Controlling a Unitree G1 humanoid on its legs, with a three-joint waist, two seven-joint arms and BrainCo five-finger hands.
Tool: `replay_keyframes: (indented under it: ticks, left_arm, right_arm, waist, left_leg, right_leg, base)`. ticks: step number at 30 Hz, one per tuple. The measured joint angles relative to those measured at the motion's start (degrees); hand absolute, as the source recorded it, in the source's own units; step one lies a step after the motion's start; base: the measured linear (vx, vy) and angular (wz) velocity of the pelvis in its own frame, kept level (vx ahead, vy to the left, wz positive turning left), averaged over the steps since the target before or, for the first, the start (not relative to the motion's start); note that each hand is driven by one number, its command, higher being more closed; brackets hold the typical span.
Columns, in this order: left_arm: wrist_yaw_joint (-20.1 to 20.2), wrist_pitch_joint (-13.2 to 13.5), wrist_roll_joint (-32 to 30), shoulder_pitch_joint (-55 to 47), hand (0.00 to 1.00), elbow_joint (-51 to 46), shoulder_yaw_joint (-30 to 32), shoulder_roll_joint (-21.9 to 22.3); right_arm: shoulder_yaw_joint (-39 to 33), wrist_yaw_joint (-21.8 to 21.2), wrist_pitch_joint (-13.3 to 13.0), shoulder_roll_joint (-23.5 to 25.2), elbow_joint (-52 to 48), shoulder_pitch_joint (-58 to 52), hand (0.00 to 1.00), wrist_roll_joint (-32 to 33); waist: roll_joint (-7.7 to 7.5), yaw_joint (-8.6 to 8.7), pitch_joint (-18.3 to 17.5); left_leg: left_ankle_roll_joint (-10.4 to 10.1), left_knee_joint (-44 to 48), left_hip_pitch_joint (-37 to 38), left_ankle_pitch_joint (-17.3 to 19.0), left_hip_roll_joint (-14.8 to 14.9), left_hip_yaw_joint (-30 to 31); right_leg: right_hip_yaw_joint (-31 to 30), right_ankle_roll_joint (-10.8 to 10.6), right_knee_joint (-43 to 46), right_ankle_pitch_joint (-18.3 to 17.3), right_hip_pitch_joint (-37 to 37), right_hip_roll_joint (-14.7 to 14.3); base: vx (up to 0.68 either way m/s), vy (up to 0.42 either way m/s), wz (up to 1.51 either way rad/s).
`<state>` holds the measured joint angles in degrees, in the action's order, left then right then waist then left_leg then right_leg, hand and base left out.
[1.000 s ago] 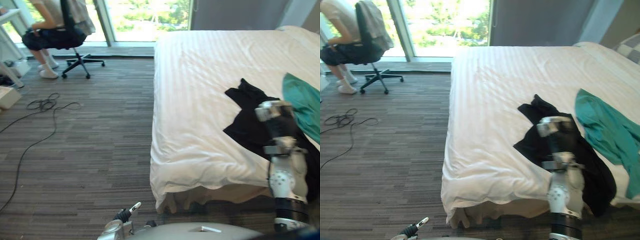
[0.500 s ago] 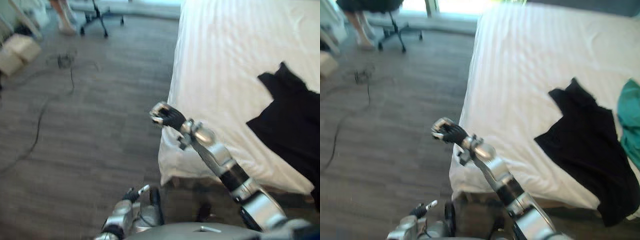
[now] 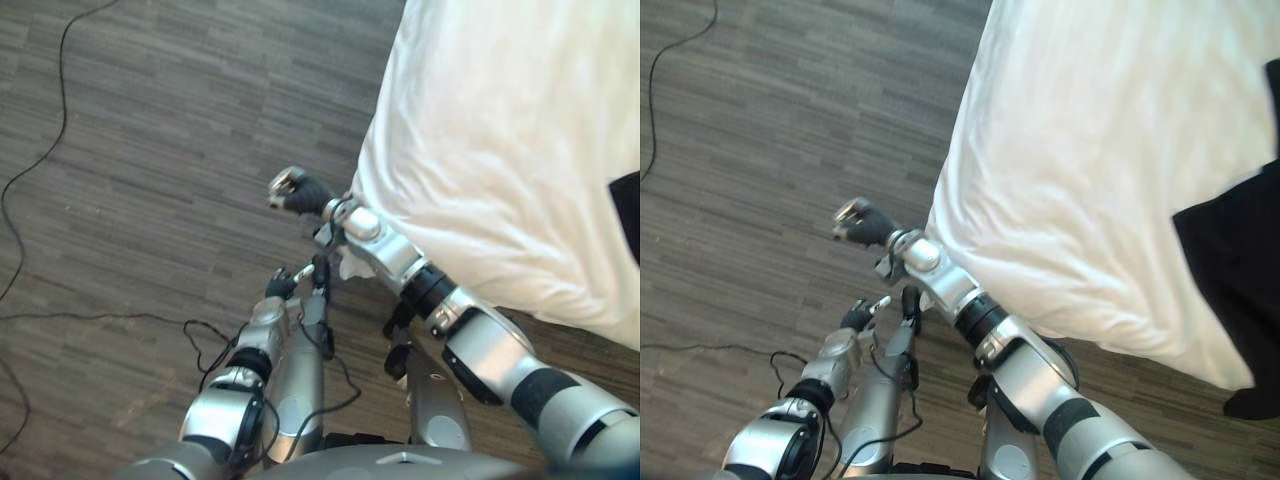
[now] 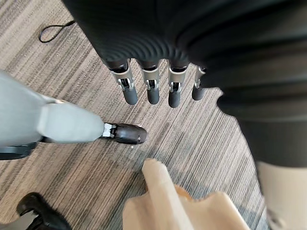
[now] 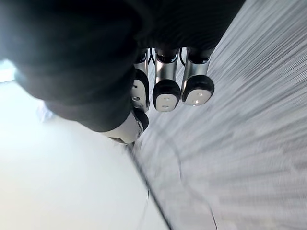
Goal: Tidy the bed and pick cloth on bed and put in laundry
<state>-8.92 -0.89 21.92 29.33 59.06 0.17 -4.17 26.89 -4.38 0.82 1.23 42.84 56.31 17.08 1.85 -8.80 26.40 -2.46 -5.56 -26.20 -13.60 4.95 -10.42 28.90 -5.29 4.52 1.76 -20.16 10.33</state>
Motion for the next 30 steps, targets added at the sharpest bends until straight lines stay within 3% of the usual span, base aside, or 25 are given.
replay_keyframes:
  ticks: [4, 7, 10, 14, 15, 19, 22, 24, 26, 28, 30]
  left_arm:
    - [0.3, -0.29, 2.26, 4.66, 0.0, 0.87, 0.6, 0.98]
    - [0.31, -2.08, 4.52, 6.61, 0.0, 0.31, 5.15, 3.2]
    - [0.31, -3.77, 4.55, 5.66, 0.0, -3.46, 10.05, 6.13]
    - [0.09, -4.96, 4.59, 4.88, 0.0, -6.89, 11.71, 8.48]
    - [-0.21, -5.11, 4.78, 4.89, 0.0, -7.87, 11.75, 8.49]
    - [-0.5, -5.11, 6.24, 5.15, 0.0, -10.37, 12.75, 8.35]
    - [-1.34, -5.09, 6.23, 4.49, 0.0, -10.56, 13.51, 8.0]
    - [-1.54, -5.09, 5.91, 2.56, 0.0, -10.54, 13.4, 7.63]
    - [-1.6, -5.08, 5.5, 0.48, 0.0, -10.49, 13.34, 7.57]
    - [-1.99, -4.97, 5.31, -3.15, 0.0, -9.93, 12.71, 7.42]
    - [-2.21, -4.85, 3.75, -7.32, 0.0, -7.3, 11.16, 6.89]
  right_arm:
    - [-6.67, 4.75, -0.1, -3.91, 7.04, 5.25, 1.0, -0.44]
    - [-9.54, 7.51, -0.09, -4.39, 7.0, 7.1, 1.0, -0.26]
    - [-9.38, 7.27, 0.2, -4.52, 4.04, 5.64, 1.0, 0.06]
    - [-7.52, 5.39, 0.54, -3.89, 2.29, 3.4, 1.0, 0.69]
    - [-7.11, 4.49, 0.29, -3.0, 2.3, 2.5, 1.0, 0.85]
    - [-8.46, 0.43, -1.83, -0.16, 3.6, -3.34, 1.0, 5.75]
    - [-13.23, -3.04, -3.11, 2.96, 5.91, -11.16, 1.0, 10.51]
    - [-16.11, -6.32, -3.34, 4.08, 7.66, -18.74, 1.0, 10.83]
    - [-20.73, -6.7, -4.04, 5.26, 8.34, -24.1, 1.0, 10.86]
    - [-26.58, -6.81, -6.06, 4.99, 8.8, -31.59, 1.0, 10.97]
    - [-31.02, -6.86, -8.14, 2.48, 9.0, -39.3, 1.0, 12.1]
  waist:
    - [3.05, -0.32, 1.68]
    - [4.13, -0.2, 2.24]
    - [4.12, -0.1, 2.24]
    - [3.77, 0.84, 2.25]
    - [3.35, 1.83, 2.37]
    - [1.84, 3.09, 2.41]
    - [-0.06, 4.24, 2.24]
    - [-1.36, 5.37, 1.88]
    - [-2.37, 5.97, 1.42]
    - [-3.88, 7.01, -0.58]
    - [-4.89, 8.12, -5.26]
  left_leg:
    - [0.14, 0.0, -4.22, -1.34, -0.07, -0.02]
    - [-0.42, -0.02, -7.2, -1.39, -0.09, -0.58]
    - [-0.41, -0.02, -8.54, -1.42, -0.23, -1.9]
    - [-0.2, -0.01, -8.52, -1.59, -0.79, -3.52]
    - [0.02, 0.01, -8.43, -1.76, -0.89, -3.73]
    - [-0.02, 2.13, -7.78, -1.06, -0.67, -5.94]
    - [0.92, 3.75, -4.99, 0.85, -0.32, -8.03]
    - [1.47, 4.41, -1.38, 3.01, -0.03, -10.22]
    - [1.63, 4.35, 1.64, 4.23, 0.07, -12.19]
    - [1.6, 3.66, 6.03, 5.83, 0.14, -14.62]
    - [1.45, 2.28, 9.09, 6.49, 0.16, -16.16]
  right_leg:
    - [-0.77, 0.7, 4.2, -0.76, -6.2, 1.08]
    - [-1.38, 0.8, 7.63, -1.78, -10.97, 2.1]
    - [-1.93, 0.83, 11.8, -3.11, -14.41, 3.58]
    - [-2.97, 0.77, 16.54, -5.19, -16.99, 5.49]
    - [-3.01, 1.02, 17.49, -5.63, -17.4, 5.91]
    - [-3.86, 1.02, 17.94, -5.63, -16.81, 6.23]
    - [-4.66, 1.1, 16.84, -5.56, -14.02, 6.08]
    - [-5.33, 1.4, 15.05, -5.41, -10.54, 5.78]
    - [-5.63, 1.87, 13.37, -5.0, -7.78, 5.71]
    - [-5.82, 1.49, 10.34, -4.09, -3.53, 5.39]
    - [-6.16, 1.02, 6.82, -3.02, -0.34, 4.42]
  base:
    - [-0.07, 0.037, -0.06]
    - [-0.04, 0.026, -0.1]
    - [0.02, 0.016, -0.07]
    - [0.07, 0.001, -0.03]
    - [0.05, -0.008, 0.0]
    - [0.06, -0.009, -0.11]
    - [0.03, -0.002, -0.25]
    - [0.02, -0.002, -0.41]
    - [0.05, 0.012, -0.53]
    - [0.13, 0.024, -0.52]
    - [0.21, 0.015, -0.39]
